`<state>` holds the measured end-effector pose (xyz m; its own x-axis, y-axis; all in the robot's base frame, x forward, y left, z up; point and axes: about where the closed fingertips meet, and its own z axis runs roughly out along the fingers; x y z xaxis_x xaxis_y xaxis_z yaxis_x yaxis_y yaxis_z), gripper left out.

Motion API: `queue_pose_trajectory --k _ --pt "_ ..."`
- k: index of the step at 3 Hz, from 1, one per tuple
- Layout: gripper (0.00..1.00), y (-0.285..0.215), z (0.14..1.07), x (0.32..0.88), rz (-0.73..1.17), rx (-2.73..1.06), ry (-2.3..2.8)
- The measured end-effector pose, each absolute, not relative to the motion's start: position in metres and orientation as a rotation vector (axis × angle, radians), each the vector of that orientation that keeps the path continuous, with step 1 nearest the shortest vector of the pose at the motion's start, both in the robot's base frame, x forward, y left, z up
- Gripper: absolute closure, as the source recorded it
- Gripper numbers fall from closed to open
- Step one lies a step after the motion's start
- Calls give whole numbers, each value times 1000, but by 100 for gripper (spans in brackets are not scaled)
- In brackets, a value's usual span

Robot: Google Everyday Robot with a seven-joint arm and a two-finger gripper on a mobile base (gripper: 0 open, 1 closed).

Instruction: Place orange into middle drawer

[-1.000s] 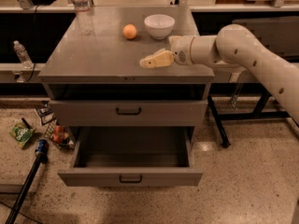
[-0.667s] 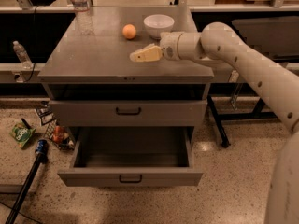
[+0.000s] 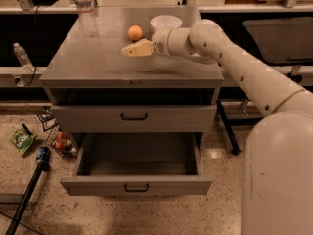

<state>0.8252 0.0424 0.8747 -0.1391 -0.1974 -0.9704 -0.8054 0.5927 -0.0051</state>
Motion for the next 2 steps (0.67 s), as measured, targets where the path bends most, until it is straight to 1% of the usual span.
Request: queue_pose_trajectory --k 2 --pt "0 71 875 875 633 -803 1659"
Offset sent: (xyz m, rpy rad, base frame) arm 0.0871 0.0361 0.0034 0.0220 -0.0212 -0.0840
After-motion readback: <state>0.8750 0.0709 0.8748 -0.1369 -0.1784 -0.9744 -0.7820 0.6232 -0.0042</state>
